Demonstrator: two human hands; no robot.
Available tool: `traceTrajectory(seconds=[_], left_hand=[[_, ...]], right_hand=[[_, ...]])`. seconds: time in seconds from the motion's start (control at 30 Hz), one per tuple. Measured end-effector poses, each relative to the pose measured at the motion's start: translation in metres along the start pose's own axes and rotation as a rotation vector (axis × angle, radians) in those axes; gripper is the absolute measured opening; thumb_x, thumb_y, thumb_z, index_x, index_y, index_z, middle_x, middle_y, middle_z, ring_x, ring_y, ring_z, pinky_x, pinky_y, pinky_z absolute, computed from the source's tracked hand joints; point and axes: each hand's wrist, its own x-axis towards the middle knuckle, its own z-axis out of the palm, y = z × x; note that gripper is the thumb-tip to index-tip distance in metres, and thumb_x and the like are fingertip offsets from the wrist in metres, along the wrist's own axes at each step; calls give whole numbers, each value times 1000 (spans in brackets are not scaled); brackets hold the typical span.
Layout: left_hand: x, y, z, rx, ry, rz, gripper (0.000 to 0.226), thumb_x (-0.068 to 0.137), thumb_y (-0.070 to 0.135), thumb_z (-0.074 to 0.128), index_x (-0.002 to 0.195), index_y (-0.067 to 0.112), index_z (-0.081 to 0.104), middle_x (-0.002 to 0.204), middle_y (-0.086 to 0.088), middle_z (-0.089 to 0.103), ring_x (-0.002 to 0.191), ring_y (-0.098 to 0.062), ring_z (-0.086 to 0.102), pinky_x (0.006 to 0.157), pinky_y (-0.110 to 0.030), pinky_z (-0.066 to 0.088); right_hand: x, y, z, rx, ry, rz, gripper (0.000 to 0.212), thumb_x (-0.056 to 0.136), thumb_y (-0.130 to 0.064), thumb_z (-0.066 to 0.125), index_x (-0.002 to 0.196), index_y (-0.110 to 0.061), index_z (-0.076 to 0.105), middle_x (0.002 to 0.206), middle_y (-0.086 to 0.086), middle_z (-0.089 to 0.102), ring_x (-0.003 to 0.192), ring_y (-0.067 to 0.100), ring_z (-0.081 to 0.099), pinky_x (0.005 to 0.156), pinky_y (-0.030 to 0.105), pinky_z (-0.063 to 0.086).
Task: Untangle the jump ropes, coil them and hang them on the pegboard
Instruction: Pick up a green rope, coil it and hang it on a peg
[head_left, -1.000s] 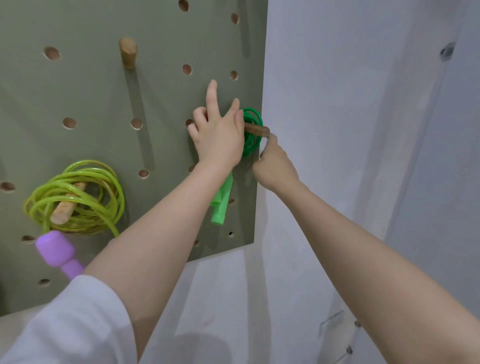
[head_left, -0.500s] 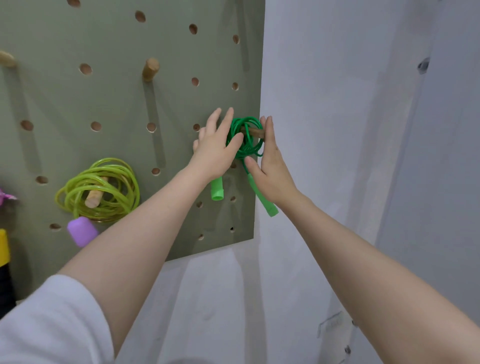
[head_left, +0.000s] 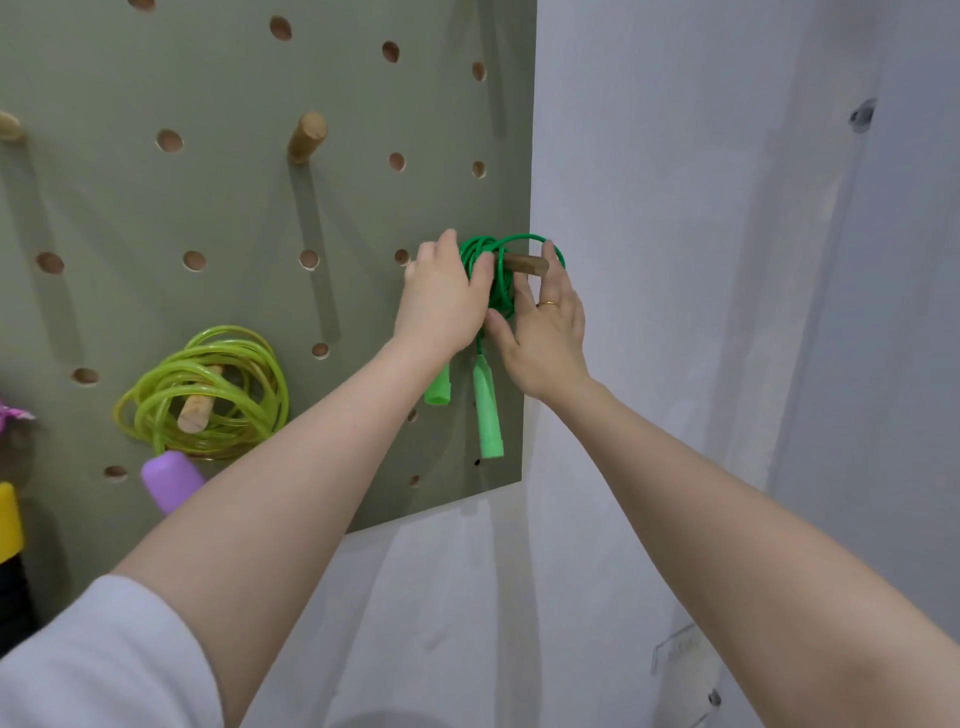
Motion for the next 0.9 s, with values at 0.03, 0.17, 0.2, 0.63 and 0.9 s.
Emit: traceTrajectory(seconds=[0.03,0.17,0.2,0.63,0.9], left_hand=[[1,4,3,-90,-20,-62,55,96,32,44,141,4,30,139,-17,37,124,-30,40,95,-31,34],[5,12,13,-542,-147,-275,46,75,21,67,113,4,49,97,-5,54,79,-15,54,60,-22,41],[6,10,15,-618,-157,-295,36,72,17,67,103,3,54,85,-6,53,70,-16,52,55,-21,37],[-50,38,17,-184,-59,435,38,77,15,67,109,9,48,98,4,47,79,-10,47,70,-27,42],[-66,45,12,-317,-142,533,20,81,22,59,98,12,62,81,2,64,65,-10,63,62,-22,49]], right_hand=[[-2,0,0,9,9,-9,54,96,-41,36,146,-19,27,158,8,-11,145,24,-8,115,44,1],[2,-7,0,312,-80,-50,59,87,-36,29,141,-11,37,155,10,10,143,26,5,118,34,8],[4,-8,-1,382,-81,-48,59,87,-34,30,140,-9,37,153,10,18,142,27,12,119,36,12],[-37,-3,-62,1327,260,247,39,82,-40,44,101,-9,54,98,2,58,87,12,59,74,24,48],[-54,23,-84,1226,97,295,21,99,-19,43,95,-8,60,84,6,62,67,16,64,62,28,52]])
